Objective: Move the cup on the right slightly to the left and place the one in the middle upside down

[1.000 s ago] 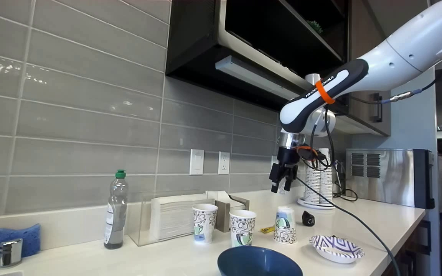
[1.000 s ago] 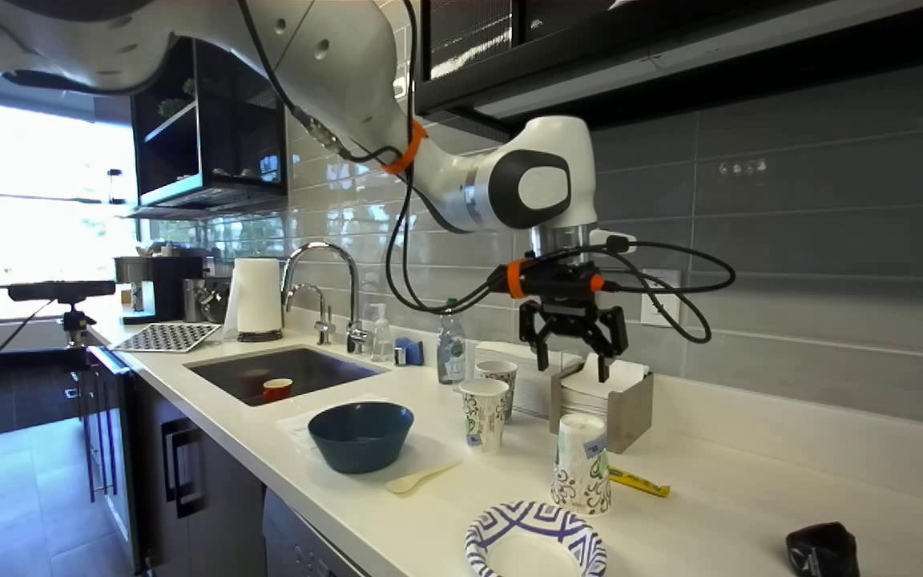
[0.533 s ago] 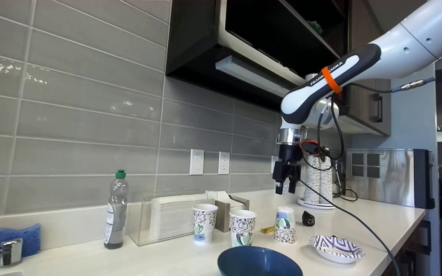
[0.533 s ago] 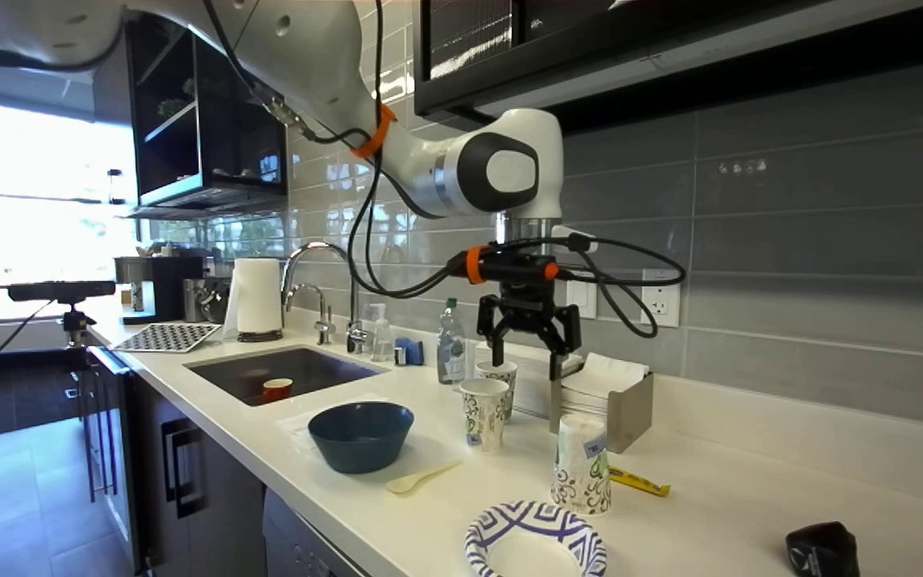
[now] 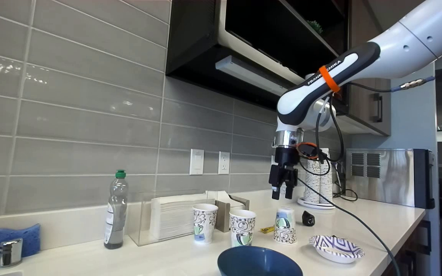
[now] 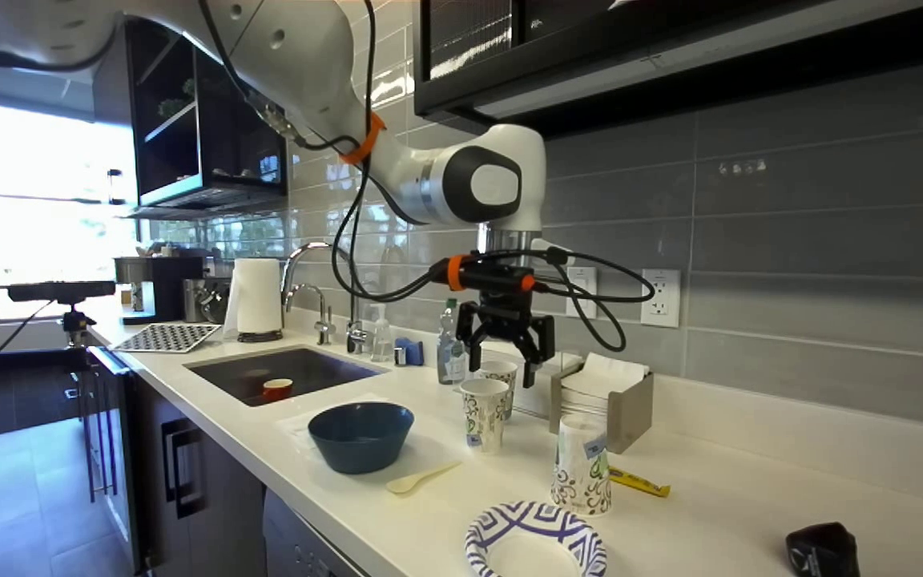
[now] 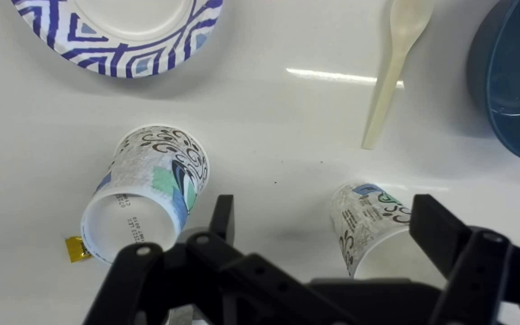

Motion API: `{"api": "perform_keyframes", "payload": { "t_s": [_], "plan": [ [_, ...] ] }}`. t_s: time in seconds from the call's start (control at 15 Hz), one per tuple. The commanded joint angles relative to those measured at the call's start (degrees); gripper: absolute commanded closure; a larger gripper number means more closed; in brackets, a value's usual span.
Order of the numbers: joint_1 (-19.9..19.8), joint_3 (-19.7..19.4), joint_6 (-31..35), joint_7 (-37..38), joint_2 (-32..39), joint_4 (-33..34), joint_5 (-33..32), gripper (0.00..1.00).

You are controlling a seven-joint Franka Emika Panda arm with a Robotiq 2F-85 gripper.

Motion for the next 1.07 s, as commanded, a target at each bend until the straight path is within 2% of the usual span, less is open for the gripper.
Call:
{"api": "perform_keyframes", "payload": {
  "t_s": [0.0, 0.4, 0.67, 1.0],
  "plan": [
    [0.37, 0.21, 0.9, -1.41, -0.65, -0.81, 2.31, 0.0],
    [1.19, 2.22, 7.45, -5.23, -1.02, -4.19, 9.02, 0.0],
    [1.68, 2.5, 14.42, -5.22, -0.53, -5.8, 8.64, 0.0],
    [1.74, 2.31, 12.72, -4.02, 0.16, -4.54, 7.57, 0.0]
  ]
}}
